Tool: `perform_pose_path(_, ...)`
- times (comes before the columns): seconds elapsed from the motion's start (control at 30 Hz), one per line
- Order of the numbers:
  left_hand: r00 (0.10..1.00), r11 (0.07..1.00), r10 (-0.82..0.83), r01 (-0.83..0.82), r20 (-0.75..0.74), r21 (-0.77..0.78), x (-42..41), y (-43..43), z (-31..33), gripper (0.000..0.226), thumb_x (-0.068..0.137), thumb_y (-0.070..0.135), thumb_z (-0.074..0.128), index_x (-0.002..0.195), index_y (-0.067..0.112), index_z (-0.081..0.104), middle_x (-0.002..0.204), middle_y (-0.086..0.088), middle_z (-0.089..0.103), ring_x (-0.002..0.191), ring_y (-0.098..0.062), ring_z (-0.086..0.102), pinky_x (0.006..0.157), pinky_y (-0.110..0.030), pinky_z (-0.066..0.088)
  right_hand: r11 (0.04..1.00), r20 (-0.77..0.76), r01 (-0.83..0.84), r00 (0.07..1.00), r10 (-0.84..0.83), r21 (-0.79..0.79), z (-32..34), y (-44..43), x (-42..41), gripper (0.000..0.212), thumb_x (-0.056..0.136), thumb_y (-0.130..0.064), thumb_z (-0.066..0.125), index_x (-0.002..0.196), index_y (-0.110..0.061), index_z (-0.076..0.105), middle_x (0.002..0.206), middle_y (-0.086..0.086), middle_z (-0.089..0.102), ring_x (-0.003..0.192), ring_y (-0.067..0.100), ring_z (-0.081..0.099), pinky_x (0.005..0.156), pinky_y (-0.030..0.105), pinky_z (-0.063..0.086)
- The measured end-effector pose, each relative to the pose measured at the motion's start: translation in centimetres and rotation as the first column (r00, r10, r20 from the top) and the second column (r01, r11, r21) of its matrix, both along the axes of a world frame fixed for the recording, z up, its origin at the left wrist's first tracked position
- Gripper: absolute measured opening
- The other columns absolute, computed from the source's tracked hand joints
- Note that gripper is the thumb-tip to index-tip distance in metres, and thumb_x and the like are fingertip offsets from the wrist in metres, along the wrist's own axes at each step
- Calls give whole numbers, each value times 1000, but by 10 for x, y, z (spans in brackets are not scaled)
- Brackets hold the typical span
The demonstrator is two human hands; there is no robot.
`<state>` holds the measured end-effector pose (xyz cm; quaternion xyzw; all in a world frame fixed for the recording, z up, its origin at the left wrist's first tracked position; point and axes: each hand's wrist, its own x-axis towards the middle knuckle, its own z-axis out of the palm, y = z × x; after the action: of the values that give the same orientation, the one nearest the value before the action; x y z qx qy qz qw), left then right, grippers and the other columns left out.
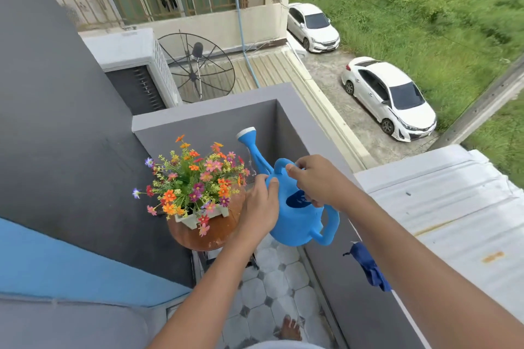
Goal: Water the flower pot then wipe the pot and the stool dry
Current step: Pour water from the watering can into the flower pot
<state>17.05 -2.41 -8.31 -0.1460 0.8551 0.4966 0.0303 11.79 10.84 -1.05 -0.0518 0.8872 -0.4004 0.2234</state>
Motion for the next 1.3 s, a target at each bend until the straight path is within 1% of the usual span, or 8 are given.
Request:
perform_pose_path(0.1, 999, 999, -34, 34, -28, -24, -16, 21, -7, 36, 98, 48, 29, 120, 26, 46, 96, -1, 60, 83, -17, 58, 59, -30, 37, 992, 1, 88, 996, -88, -87, -13, 23, -5, 43, 100, -33, 46, 99, 9, 55, 65, 14, 52, 44, 23, 44, 43, 28, 38)
perform_pose_path(0.3, 993, 996, -86, 89, -80, 29, -47, 67, -28, 52, 96, 55, 30, 135, 25, 43, 120, 1, 60, 107, -17, 57, 84, -35, 48, 893, 41, 338, 939, -342, -296, -38, 61, -6, 34, 100, -32, 46, 74, -13, 39, 65, 11, 40, 40, 17, 36, 41, 26, 34)
perform_pose_path(0.47, 984, 985, -167, 169, -60, 31, -71, 103, -39, 36, 97, 48, 37, 116, 24, 54, 104, 5, 62, 95, -11, 55, 68, -19, 37, 670, 200, 584, 802, -563, -459, -52, 84, -10, 23, 99, -32, 41, 87, -14, 46, 66, 11, 42, 39, 16, 38, 51, 35, 39)
perform_pose_path(0.57, 969, 967, -245, 246, -30, 58, -81, 122, -49, 25, 98, 46, 36, 107, 30, 53, 95, 4, 63, 83, -9, 55, 64, -14, 37, 484, 326, 695, 696, -640, -532, -60, 93, -18, 20, 105, -24, 39, 90, -12, 44, 61, 5, 39, 40, 14, 37, 43, 31, 35)
perform_pose_path(0.87, 887, 884, -461, 459, -1, 86, -140, 161, -80, 33, 99, 47, 33, 99, 27, 60, 81, 2, 65, 77, -17, 59, 74, -35, 47, 129, 527, 839, 444, -725, -529, -82, 125, -49, 17, 106, -22, 39, 100, -11, 49, 63, 4, 45, 45, 17, 45, 48, 31, 44)
perform_pose_path(0.97, 852, 848, -524, 519, 15, 106, -156, 162, -85, 31, 96, 52, 34, 95, 35, 60, 75, 12, 62, 70, -10, 56, 70, -32, 47, 68, 562, 848, 406, -721, -525, -89, 129, -52, 16, 107, -23, 38, 107, -11, 49, 68, 5, 49, 50, 19, 52, 55, 33, 52)
perform_pose_path(1.17, 795, 786, -606, 597, 10, 160, -171, 159, -91, 34, 97, 52, 36, 112, 35, 62, 93, 5, 70, 89, -15, 65, 84, -41, 53, -33, 613, 838, 371, -698, -544, -95, 125, -61, 20, 107, -22, 40, 120, -8, 47, 73, 9, 50, 56, 22, 60, 61, 38, 62)
perform_pose_path(1.3, 765, 759, -642, 627, 43, 178, -175, 151, -98, 38, 95, 57, 37, 120, 36, 57, 96, 8, 70, 90, -12, 65, 85, -38, 53, 58, 574, 837, 421, -703, -543, -106, 125, -55, 18, 107, -24, 42, 115, -10, 48, 75, 11, 58, 64, 28, 69, 75, 47, 63)
